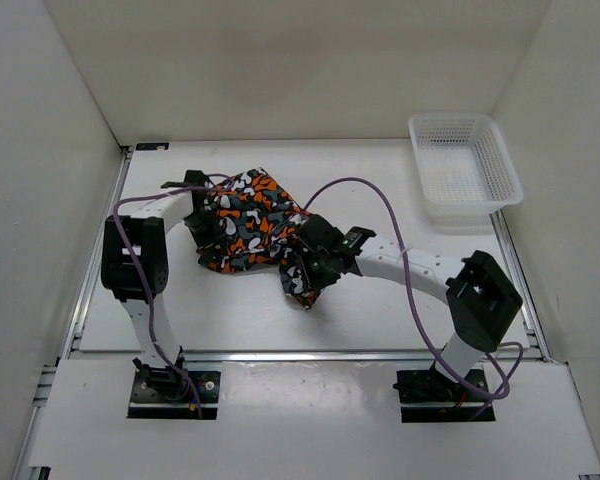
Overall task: Fold and stack the shorts
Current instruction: Flatten the shorts out
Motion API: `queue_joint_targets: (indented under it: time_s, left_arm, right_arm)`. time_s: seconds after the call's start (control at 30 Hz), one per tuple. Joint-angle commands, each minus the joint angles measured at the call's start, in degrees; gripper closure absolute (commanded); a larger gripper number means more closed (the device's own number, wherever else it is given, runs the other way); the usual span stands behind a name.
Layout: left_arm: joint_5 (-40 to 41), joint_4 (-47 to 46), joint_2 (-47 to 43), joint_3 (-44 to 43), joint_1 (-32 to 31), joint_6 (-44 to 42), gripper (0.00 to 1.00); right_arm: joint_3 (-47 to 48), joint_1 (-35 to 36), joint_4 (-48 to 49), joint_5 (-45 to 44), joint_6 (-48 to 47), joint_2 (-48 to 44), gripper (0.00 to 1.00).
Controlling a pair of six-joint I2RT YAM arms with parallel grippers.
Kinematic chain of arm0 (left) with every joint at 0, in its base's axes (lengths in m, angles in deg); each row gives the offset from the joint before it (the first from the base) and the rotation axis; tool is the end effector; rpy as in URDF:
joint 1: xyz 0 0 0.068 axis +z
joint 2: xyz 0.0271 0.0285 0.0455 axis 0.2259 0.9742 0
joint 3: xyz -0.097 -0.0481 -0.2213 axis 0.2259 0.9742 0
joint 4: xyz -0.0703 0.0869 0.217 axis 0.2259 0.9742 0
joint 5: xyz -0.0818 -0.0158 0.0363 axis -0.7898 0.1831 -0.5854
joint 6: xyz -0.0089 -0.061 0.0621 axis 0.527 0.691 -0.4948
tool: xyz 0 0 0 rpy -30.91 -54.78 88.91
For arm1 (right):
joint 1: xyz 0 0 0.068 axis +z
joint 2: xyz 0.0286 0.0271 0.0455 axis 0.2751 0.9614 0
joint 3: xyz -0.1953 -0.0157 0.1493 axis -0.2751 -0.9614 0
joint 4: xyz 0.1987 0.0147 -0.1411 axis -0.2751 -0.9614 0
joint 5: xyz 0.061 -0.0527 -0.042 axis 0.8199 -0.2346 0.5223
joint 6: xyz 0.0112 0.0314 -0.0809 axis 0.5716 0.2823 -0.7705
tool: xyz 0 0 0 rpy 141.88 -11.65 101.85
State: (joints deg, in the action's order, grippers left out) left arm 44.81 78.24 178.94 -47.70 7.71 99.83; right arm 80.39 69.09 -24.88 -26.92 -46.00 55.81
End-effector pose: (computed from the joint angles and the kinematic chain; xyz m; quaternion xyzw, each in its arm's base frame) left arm 0.3350 -0.0416 0.1096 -0.2282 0.9698 -0.0803 0.0311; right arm 0.2103 0.2769 0.1689 -0.2102 0.9399 0.1640 0.2134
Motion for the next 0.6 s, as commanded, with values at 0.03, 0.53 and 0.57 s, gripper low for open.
queue_joint_targets:
  time_s: [0.03, 0.53, 0.57]
  left_arm:
    - [0.28, -1.24, 0.22, -3.25, -0.98, 0.09, 0.79]
    - [5.99, 2.1, -7.95, -6.93, -0.98, 1.15, 0.9]
    - [5.99, 2.71, -7.96, -7.55, -0.98, 1.15, 0.9]
  right_arm:
    - [2.39, 0.31, 1.1, -2.14, 0.29, -0.65, 0.85]
    - [2.92, -2.14, -5.58, -10.41, -2.78, -7.06, 1.0]
    - [2.92, -2.93, -6.11, -11.02, -2.79, -8.2, 1.0]
